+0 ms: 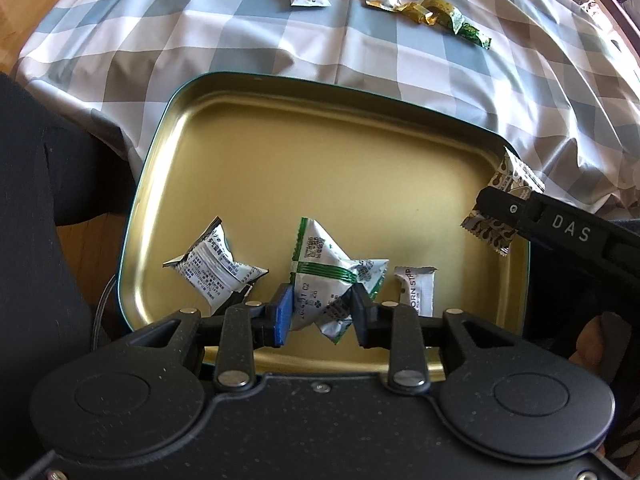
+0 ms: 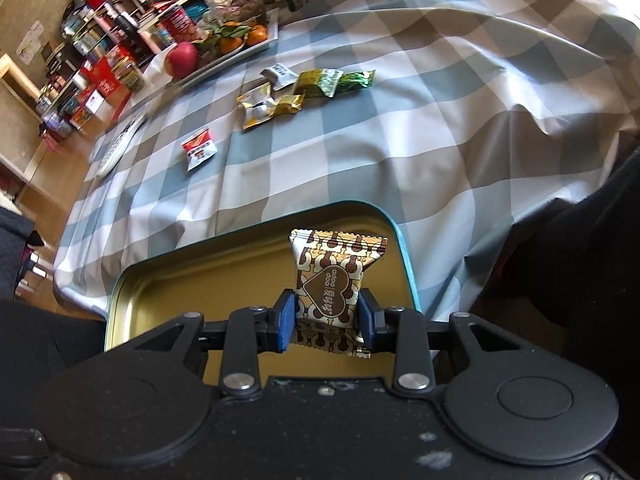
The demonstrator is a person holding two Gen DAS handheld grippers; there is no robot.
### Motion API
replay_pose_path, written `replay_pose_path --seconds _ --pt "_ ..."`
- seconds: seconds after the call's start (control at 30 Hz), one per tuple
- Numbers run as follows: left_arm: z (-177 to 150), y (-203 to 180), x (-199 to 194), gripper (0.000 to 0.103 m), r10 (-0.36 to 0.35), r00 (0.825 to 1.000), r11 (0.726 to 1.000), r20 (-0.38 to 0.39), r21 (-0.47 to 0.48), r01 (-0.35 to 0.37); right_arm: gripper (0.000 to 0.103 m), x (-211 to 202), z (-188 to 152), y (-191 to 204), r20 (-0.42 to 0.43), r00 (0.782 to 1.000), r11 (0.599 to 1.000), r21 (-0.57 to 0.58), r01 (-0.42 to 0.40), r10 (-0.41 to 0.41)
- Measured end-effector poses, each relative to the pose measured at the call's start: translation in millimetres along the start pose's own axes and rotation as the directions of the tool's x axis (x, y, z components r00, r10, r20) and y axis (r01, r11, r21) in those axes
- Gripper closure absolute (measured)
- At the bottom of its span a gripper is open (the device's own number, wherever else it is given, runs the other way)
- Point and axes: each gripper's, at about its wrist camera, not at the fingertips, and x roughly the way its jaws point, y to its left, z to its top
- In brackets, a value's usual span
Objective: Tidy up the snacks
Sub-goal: 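Open the right tool to drop the brown packet while the left tool releases the green-and-white packet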
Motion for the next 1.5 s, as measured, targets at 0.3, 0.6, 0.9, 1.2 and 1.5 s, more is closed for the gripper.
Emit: replay_pose_path --seconds 0.3,0.6,0.9,1.2,1.5 --pt "1.3 0.8 0.6 0.062 0.008 1.000 1.000 -0.001 -0.007 -0.008 0.068 4.6 0.8 0.0 -0.021 1.000 1.000 -0.010 -0.013 0.013" --pt "1.3 -2.4 2.7 0.062 0.020 1.000 1.000 -0.013 0.005 -0.020 0.059 6.0 1.8 0.0 -0.028 0.999 1.000 -0.021 -0.021 0.021" --pt "0.8 -2.9 3.8 0.062 0.024 1.000 1.000 -0.021 0.006 -0.024 0.054 9.2 2.6 1.0 -0.048 0.999 1.000 -0.028 0.001 -0.003" --pt "0.2 -2.8 4.6 0.062 0.022 1.000 1.000 -0.022 0.007 -0.021 0.053 13.5 2.5 -0.1 -0.083 0.997 1.000 -0.025 0.006 -0.008" --pt "0.6 -3.3 4.0 0.062 0.013 1.000 1.000 -0.024 0.011 -0.013 0.050 14.4 2.3 2.4 -0.092 0.996 0.999 -0.035 0.006 -0.009"
